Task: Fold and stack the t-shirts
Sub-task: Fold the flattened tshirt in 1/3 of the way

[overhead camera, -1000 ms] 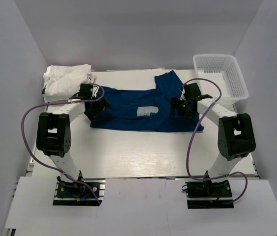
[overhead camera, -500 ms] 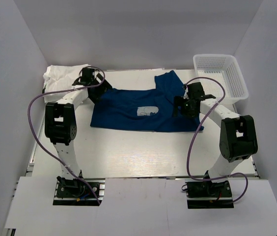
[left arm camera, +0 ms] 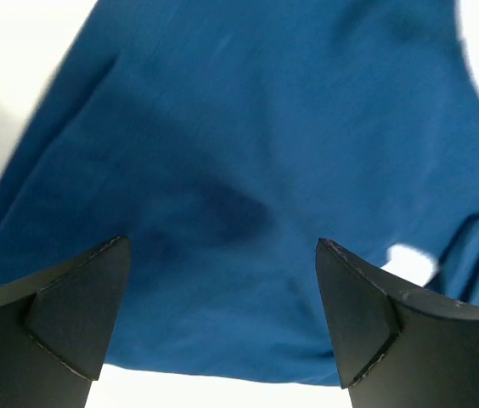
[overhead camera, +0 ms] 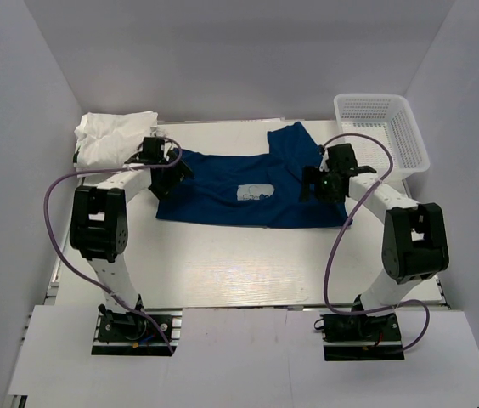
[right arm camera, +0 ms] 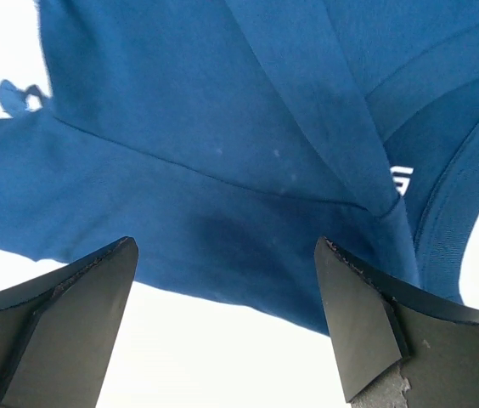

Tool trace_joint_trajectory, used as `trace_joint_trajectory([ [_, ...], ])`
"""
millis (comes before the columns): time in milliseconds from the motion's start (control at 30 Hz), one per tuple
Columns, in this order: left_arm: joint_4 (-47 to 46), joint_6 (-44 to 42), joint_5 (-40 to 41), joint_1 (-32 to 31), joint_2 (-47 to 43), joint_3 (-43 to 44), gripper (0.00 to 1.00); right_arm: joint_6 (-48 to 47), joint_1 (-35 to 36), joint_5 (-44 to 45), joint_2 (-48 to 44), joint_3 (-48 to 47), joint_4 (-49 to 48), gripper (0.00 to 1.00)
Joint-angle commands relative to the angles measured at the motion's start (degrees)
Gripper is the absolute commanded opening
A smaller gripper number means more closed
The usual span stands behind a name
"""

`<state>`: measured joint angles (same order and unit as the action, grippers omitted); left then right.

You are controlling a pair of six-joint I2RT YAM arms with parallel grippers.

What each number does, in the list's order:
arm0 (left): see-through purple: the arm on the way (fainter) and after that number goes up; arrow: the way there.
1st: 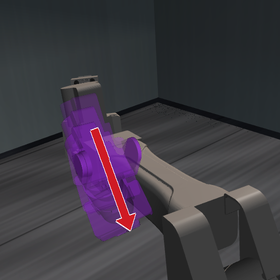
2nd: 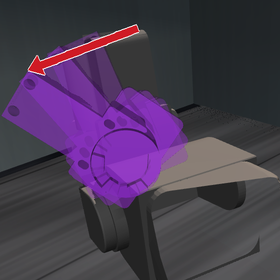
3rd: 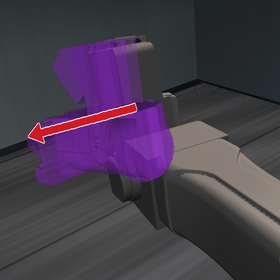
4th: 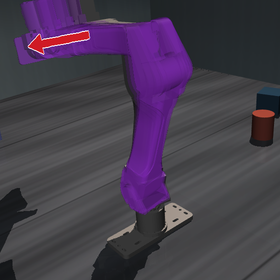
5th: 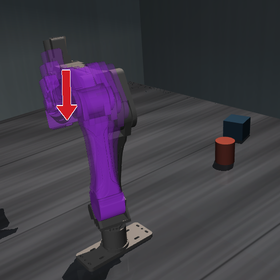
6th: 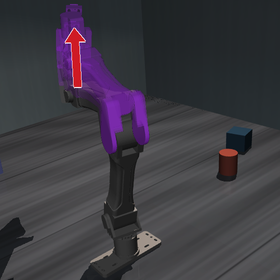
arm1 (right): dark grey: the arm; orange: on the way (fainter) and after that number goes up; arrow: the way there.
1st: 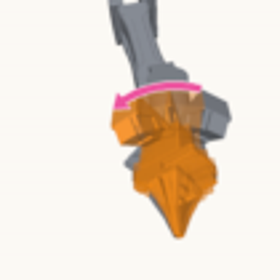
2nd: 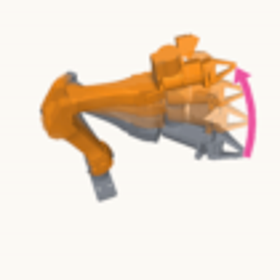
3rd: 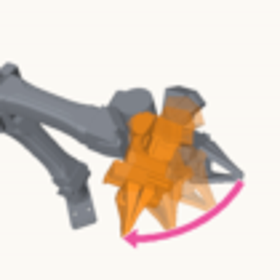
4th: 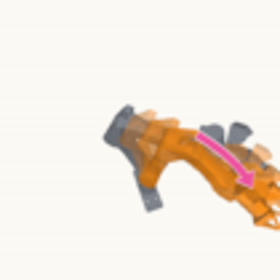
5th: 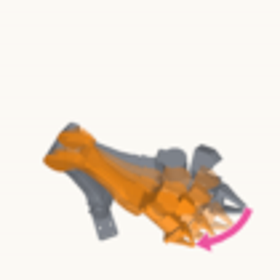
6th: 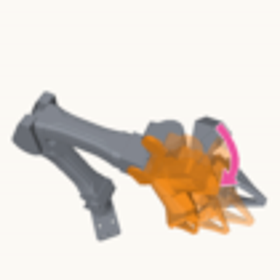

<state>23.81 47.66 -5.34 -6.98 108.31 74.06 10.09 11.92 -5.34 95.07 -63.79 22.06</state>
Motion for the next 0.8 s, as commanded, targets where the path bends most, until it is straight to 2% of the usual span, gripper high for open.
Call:
trace_joint_trajectory([
  [0,-5.25,-0.46,-2.74,-0.31,-3.99,-4.97,1.0,0.9,-0.67,-0.81,2.31,1.12,-2.64,0.9],
  [67,-5.27,-0.46,-3.36,-0.83,-2.41,-6.12,1.0,1.77,-1.02,0.07,4.07,1.73,-2.81,0.9],
  [200,0.87,-1.96,-1.61,-0.84,-1.08,-7.7,1.0,4.23,-1.55,1.56,4.95,4.63,-2.12,0.9],
  [333,5.35,-1.96,2.52,0.3,-6.43,-14.72,1.0,5.12,-1.73,0.51,3.38,9.55,0.6,0.9],
  [367,6.15,-1.96,3.66,0.3,-10.36,-18.3,1.0,5.73,-1.47,0.42,2.76,10.52,1.22,0.9],
  [567,14.83,0.33,8.94,0.3,-24.53,-29.58,1.0,9.07,-0.94,-3.27,-13.22,27.11,5.43,0.9],
  [667,20.8,1.99,10.7,0.3,-32.62,-31.7,1.0,9.69,0.47,-5.46,-22.36,31.69,9.83,0.9],
  [767,25.74,2.88,11.67,0.3,-41.03,-32.23,1.0,9.69,2.22,-7.31,-30.63,31.89,14.05,0.9],
])
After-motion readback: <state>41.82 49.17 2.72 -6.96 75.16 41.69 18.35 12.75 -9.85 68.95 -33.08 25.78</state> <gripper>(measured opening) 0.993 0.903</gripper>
